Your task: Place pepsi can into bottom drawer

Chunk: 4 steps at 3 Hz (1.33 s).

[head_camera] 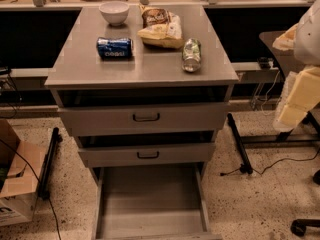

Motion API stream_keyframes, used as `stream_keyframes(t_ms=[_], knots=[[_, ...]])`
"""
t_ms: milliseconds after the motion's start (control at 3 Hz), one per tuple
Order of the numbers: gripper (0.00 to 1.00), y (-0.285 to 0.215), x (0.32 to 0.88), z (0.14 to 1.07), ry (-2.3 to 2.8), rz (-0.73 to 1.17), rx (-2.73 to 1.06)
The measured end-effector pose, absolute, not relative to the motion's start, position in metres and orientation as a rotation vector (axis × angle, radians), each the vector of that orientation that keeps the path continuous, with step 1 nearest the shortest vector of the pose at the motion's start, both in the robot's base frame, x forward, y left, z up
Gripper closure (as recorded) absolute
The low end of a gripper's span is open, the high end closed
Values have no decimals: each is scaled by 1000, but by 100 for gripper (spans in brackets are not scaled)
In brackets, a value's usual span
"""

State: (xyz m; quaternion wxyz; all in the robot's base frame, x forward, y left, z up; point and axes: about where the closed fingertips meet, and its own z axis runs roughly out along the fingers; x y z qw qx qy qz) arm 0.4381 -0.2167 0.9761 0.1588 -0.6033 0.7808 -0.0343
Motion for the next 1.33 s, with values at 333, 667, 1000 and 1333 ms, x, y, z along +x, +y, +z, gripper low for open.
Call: stream_keyframes(t_ms=[333, 667, 1000, 1333], knots=[[0, -217, 438, 976, 2232, -98, -1725], [0, -202, 455, 976, 2198, -131, -1750], [0, -137, 510, 978, 2016, -111, -1828], [0, -85, 550, 982, 1880, -79, -1874]])
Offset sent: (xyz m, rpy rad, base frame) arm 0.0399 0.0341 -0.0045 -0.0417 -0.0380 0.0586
